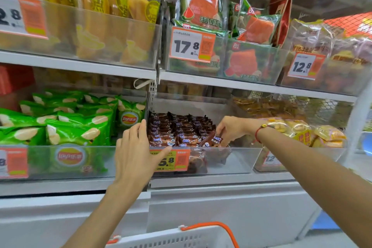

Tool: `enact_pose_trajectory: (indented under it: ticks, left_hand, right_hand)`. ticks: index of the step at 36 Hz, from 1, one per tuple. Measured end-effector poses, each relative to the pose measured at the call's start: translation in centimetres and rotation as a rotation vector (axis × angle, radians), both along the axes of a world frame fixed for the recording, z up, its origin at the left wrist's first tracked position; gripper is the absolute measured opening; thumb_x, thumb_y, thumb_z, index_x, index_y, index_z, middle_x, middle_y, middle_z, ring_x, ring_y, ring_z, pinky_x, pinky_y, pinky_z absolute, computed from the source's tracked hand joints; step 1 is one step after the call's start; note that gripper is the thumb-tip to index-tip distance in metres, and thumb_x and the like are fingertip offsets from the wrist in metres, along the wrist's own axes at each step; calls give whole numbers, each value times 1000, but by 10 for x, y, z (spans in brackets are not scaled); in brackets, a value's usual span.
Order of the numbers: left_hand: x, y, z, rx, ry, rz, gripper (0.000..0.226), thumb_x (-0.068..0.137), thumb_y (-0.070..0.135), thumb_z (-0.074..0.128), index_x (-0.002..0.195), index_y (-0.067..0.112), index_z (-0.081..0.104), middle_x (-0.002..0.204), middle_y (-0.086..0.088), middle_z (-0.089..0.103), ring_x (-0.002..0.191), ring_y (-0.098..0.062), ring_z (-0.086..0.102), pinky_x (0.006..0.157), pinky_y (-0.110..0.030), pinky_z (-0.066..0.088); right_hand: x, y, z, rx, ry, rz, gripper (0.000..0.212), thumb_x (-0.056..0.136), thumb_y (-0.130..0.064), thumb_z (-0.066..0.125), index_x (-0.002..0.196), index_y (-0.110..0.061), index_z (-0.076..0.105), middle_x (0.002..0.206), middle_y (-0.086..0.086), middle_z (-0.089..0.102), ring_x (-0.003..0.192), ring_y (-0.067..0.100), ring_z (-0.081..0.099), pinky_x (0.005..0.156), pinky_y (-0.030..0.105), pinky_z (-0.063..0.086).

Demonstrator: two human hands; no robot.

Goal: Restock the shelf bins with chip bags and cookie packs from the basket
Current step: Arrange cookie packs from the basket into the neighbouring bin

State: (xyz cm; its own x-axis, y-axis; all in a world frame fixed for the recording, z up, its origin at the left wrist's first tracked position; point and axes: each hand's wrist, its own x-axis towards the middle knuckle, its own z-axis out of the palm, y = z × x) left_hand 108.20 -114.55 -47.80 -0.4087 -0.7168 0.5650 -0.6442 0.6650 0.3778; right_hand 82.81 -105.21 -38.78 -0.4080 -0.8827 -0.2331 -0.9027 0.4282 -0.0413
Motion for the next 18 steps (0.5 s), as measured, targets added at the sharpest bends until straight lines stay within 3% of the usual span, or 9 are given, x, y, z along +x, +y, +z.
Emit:
enact_pose_trajectory:
  ticks: [2,4,7,12,18]
  left_hand:
    - [0,2,0,12,8,2,100,76,72,55,150,13,22,148,-2,37,134,-22,34,106,-35,32]
    - [-1,3,0,18,18,4,100,75,71,57,149,13,24,148,-3,38,133,-22,35,106,-36,32]
    - [0,3,2,16,21,9,99,74,70,59,148,13,27,146,-3,40,133,-23,36,105,-37,32]
    - [-1,3,3,20,27,10,98,73,69,63,147,13,31,143,-4,43,130,-24,39,103,-38,33]
    - [0,4,2,23,35,11,97,73,68,64,146,13,32,142,-5,44,129,-25,40,103,-39,34]
  right_hand:
    - [-1,0,3,28,37,9,19,75,-24,80,85,-24,63,72,-8,60,63,13,58,60,21,47]
    - [-4,1,9,35,66,23,26,72,-29,83,92,-22,67,79,-8,62,76,19,65,70,27,54]
    - [-6,3,11,71,115,45,32,73,-28,82,101,-20,71,86,-12,60,88,20,64,85,30,53]
    - [-2,-2,-6,43,233,99,36,76,-27,79,110,-20,71,101,-4,69,93,19,62,82,29,50]
    - [2,-9,-17,-49,259,188,30,78,-24,78,107,-22,71,98,-5,65,86,14,55,73,25,44]
